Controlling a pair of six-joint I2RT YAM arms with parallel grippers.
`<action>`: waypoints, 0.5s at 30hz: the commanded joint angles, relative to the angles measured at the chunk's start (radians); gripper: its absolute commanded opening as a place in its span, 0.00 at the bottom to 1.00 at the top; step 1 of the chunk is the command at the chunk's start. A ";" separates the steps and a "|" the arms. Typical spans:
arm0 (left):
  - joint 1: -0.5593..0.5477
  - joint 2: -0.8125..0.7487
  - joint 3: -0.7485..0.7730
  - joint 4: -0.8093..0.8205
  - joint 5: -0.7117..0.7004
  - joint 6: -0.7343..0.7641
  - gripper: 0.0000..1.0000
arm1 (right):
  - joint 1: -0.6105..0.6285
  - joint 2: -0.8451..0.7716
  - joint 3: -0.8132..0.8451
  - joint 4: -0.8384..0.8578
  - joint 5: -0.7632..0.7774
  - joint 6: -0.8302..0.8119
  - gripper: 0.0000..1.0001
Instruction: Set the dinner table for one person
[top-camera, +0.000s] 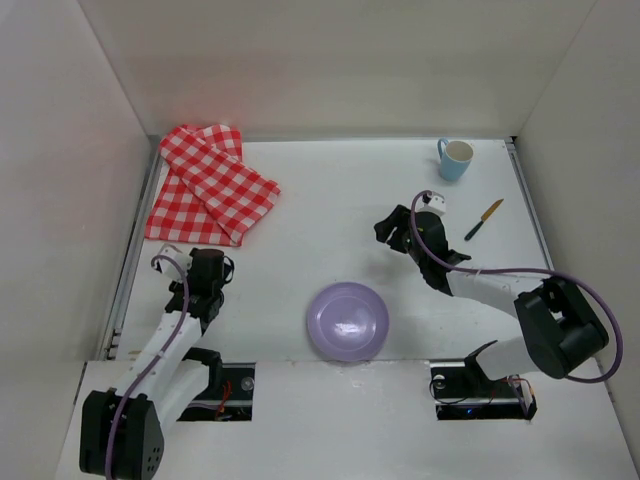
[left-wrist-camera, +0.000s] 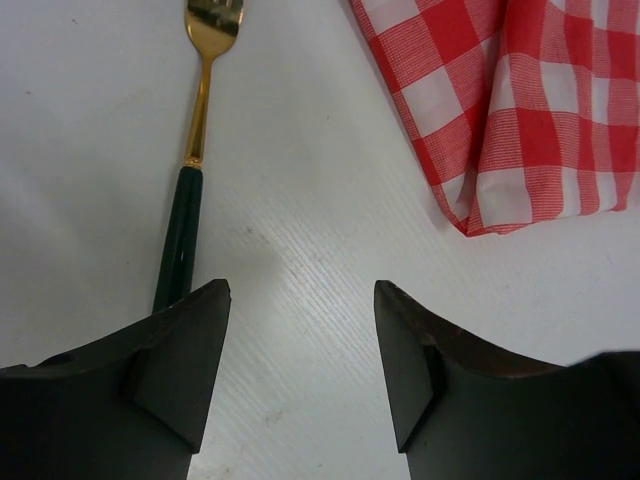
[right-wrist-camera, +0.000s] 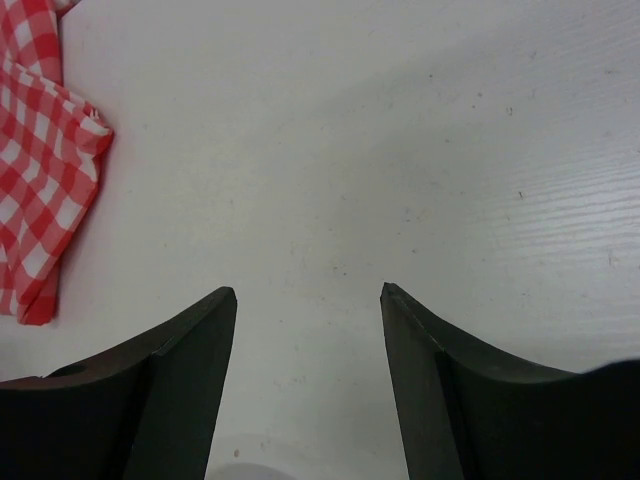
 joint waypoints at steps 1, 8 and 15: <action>-0.002 -0.016 0.017 0.077 0.008 0.024 0.59 | -0.007 0.014 0.014 0.065 -0.006 -0.001 0.66; 0.001 0.062 0.073 0.177 -0.001 0.075 0.60 | -0.007 0.017 0.019 0.062 -0.017 0.000 0.66; 0.031 0.328 0.213 0.345 0.034 0.138 0.63 | 0.009 0.026 0.034 0.056 -0.043 -0.004 0.33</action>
